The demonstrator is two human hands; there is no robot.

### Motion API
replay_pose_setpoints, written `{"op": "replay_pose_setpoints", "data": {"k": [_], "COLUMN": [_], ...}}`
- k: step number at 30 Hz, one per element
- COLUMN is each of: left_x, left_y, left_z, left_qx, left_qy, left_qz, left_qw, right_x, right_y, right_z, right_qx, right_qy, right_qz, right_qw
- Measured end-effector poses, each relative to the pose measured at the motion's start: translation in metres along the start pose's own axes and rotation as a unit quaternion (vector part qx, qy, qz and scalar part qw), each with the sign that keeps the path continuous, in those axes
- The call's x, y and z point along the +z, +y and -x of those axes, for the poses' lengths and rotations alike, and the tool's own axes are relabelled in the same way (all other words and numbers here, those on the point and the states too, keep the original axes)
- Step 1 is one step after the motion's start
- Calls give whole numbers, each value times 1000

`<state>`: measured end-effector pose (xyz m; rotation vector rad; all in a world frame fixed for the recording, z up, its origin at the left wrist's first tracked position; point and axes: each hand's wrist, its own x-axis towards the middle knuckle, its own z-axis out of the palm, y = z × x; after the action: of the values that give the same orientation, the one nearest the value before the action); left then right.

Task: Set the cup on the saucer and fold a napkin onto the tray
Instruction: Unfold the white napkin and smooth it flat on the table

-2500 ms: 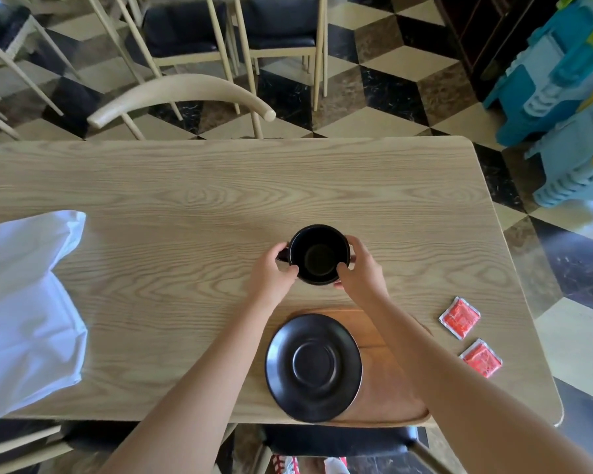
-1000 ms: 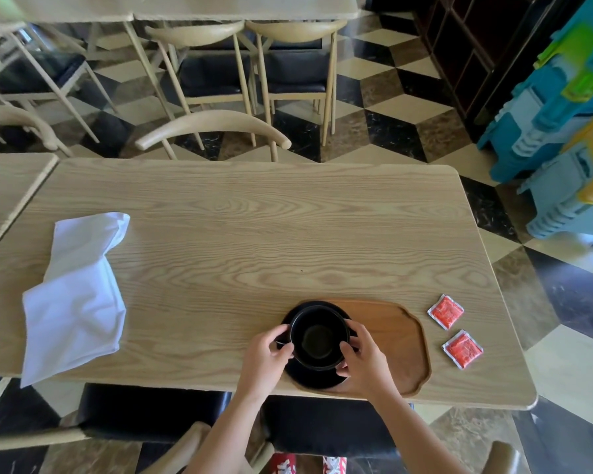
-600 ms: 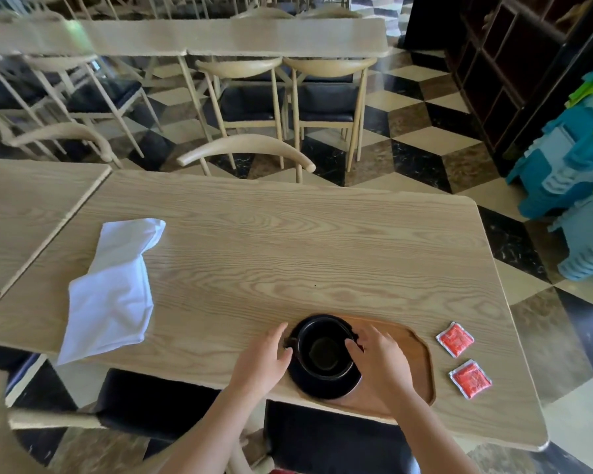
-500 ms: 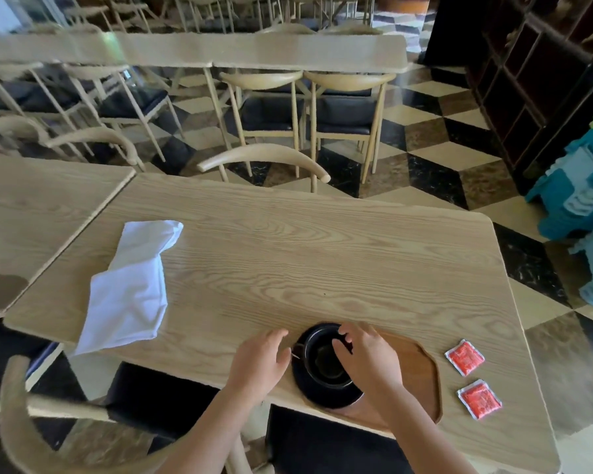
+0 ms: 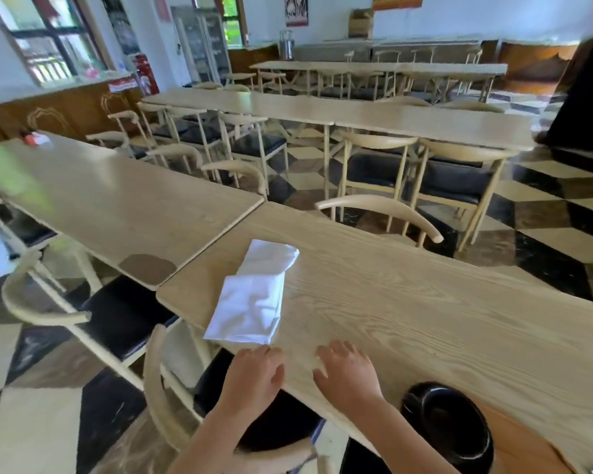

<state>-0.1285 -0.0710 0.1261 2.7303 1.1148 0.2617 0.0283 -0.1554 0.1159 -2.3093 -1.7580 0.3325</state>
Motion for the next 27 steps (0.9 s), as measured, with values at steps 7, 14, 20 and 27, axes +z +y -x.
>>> {"op": "replay_pose_setpoints", "data": {"k": [7,14,20,27], "left_x": [-23,-45,-30,12], "left_y": [-128,-209,-226,-226], "left_z": [33,38,5,-46], "left_qx": [0,40,38,63], "left_qy": [13,8,-12,-87], "left_qz": [41,36,46,30], "left_qw": [999,999,998,994], "right_x": [45,69,82,110], "right_y": [-111,-171,-167,-131], "right_z": [-44,-68,-85,-128], "right_qx": [24,84,120,166], "right_qy": [-5,15,4,-24], "right_qz": [-6,-24,-15,-27], "right_qw": [1000,996,993,985]}}
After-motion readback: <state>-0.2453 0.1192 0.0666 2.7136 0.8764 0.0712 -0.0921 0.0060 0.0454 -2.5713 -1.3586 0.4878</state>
